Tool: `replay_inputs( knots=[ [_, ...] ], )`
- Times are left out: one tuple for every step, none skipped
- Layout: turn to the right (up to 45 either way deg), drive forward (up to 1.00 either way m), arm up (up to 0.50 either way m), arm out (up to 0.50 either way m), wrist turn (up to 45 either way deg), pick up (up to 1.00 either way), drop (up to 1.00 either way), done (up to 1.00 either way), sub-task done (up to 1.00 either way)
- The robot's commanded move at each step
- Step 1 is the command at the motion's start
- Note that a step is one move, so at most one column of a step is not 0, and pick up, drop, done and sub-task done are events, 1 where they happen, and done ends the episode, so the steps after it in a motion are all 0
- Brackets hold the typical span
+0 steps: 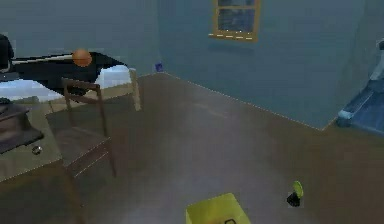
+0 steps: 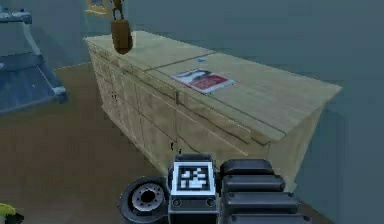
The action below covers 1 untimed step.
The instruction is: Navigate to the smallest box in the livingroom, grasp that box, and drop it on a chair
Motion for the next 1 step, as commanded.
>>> replay_inputs(
  knots=[
    [0.0, 1.00, 0.00, 0.00, 0.0, 0.00, 0.00, 0.00, 0.00]
  ],
)
